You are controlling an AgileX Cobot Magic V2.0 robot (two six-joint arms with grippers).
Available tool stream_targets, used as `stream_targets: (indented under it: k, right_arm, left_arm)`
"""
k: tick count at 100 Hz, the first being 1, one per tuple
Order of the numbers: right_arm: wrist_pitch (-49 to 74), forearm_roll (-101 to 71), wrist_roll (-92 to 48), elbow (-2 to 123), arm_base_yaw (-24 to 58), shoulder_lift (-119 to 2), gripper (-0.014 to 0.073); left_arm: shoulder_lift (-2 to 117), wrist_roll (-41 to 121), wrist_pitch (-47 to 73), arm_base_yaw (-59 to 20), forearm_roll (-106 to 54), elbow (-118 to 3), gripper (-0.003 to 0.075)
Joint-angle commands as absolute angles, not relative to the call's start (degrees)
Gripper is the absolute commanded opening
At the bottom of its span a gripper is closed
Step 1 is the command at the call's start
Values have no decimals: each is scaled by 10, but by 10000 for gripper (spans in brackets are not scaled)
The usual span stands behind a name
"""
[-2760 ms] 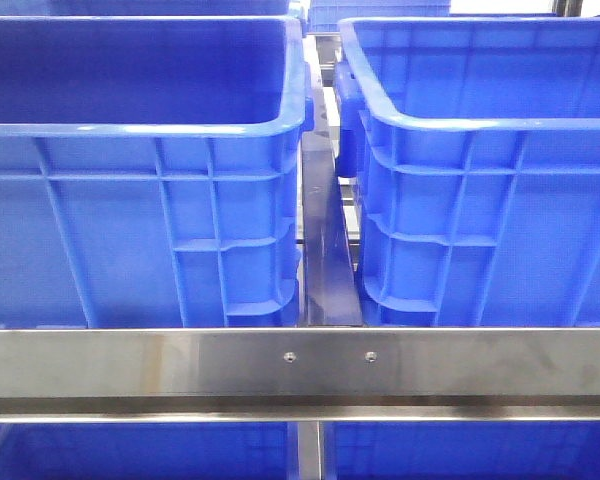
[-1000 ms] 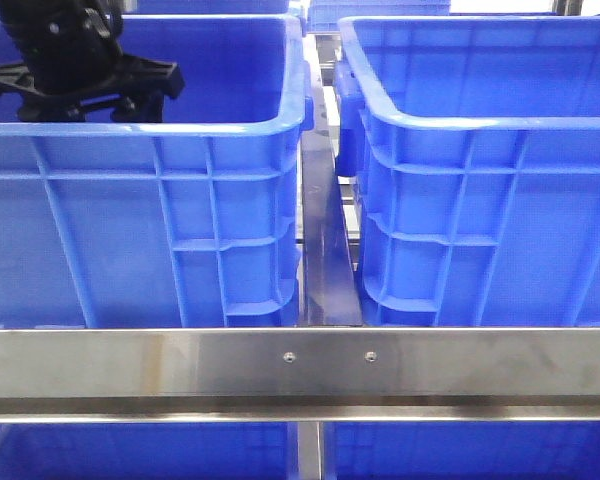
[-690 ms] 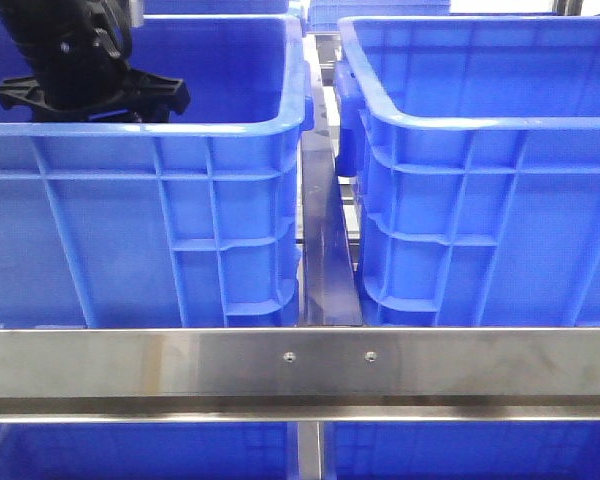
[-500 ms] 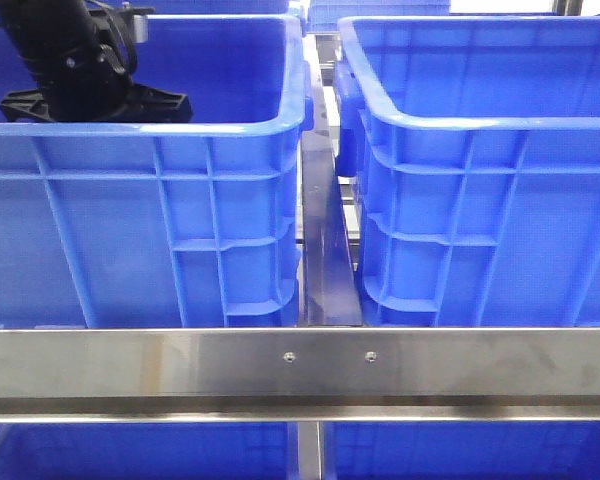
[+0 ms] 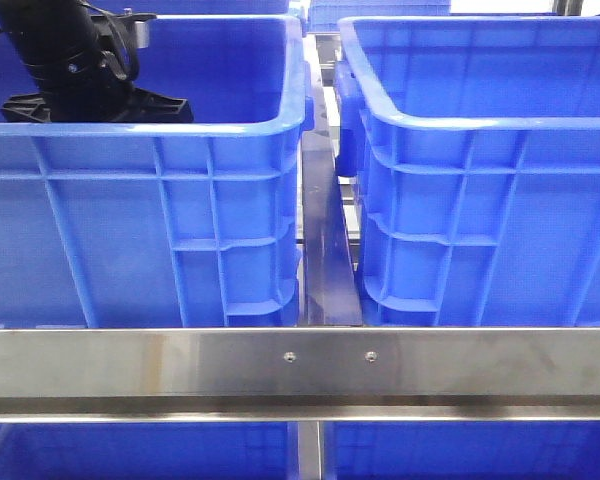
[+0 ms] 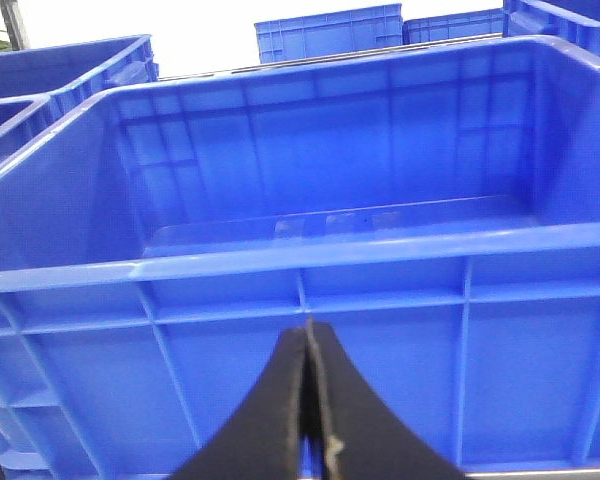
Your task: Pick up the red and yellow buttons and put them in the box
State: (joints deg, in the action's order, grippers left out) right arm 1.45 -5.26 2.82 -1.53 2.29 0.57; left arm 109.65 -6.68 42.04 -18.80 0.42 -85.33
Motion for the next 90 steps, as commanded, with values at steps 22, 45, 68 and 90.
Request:
stream_targets:
  k: [22,45,68,90]
  right_arm:
    - [-37,-49,27,-5,22,20,-67]
    - [-37,-49,27,-5,22,20,-67]
    - [-37,-49,27,-5,22,20,-67]
    - [-50,-49,27,-4,22,20,-67]
  left_arm:
    - [989,-40,428,-208,6,-872,-19]
    - [892,-21,467,-265,6,-872,-19]
    - [812,0,516,-342,6,-872,-19]
    - [771,22,540,-437,0,-872,-19]
